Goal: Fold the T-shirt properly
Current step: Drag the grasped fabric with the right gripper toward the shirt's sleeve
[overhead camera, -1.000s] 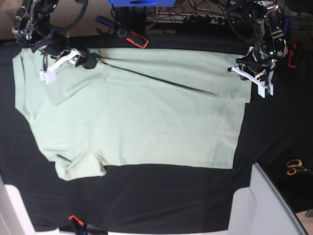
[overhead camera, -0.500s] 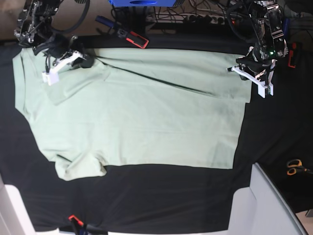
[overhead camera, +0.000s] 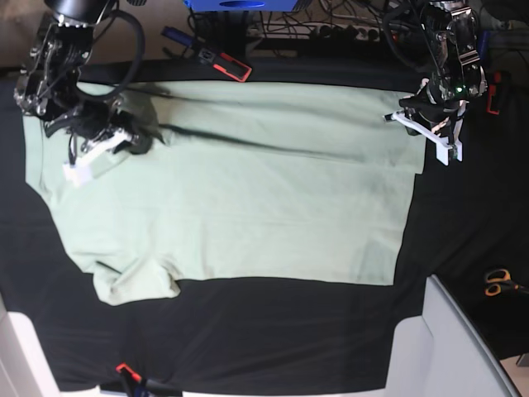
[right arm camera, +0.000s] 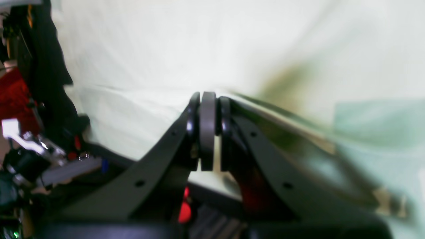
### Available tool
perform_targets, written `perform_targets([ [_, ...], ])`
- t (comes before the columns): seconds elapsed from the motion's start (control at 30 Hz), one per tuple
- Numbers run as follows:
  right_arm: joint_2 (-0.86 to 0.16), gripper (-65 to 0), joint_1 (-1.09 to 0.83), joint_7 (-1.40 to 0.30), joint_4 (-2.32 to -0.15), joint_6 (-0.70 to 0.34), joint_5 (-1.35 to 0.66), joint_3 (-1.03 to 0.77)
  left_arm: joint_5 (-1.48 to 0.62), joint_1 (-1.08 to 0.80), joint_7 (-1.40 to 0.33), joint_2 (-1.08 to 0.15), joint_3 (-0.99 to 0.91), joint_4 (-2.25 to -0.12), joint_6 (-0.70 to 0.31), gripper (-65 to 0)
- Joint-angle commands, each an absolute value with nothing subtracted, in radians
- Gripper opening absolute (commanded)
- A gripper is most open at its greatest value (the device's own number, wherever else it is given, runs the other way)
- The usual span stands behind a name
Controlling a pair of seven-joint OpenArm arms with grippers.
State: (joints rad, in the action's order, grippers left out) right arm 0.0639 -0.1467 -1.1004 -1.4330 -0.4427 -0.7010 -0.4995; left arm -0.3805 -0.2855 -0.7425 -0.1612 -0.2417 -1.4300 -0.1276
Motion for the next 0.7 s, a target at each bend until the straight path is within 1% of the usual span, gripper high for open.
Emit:
perform_targets([
  [0.0,0.054,-64.7,-0.131,-1.093,-1.446,-0.447,-0.722,-0.499,-0.364,-0.288,-0.751,-0.174,-0.248,-1.435,-0.11,-65.0],
  [0.13,0.045,-64.7,-0.101,-1.102,-1.434,-0.447,-0.722,-0.498,-0.364,-0.286,-0.751,-0.174,-0.248,-1.435,-0.11,-65.0],
  [0.33,0.041,-64.7,-0.033,-1.129,-1.34,-0.447,-0.722,-0.498,-0.364,-0.286,-0.751,-0.174,-0.248,-1.435,-0.11,-65.0],
  [0.53,0.039,-64.7,0.004,-1.129,-1.333,-0.447,-0.719,-0.496,-0.364,-0.286,-0.751,-0.176,-0.248,-1.435,-0.11,-65.0],
  [0.67,0.025,-64.3,0.027,-1.13,-1.333,-0.447,-0.659,-0.496,-0.364,-0.286,-0.751,-0.176,-0.248,-1.435,-0.11,-65.0],
])
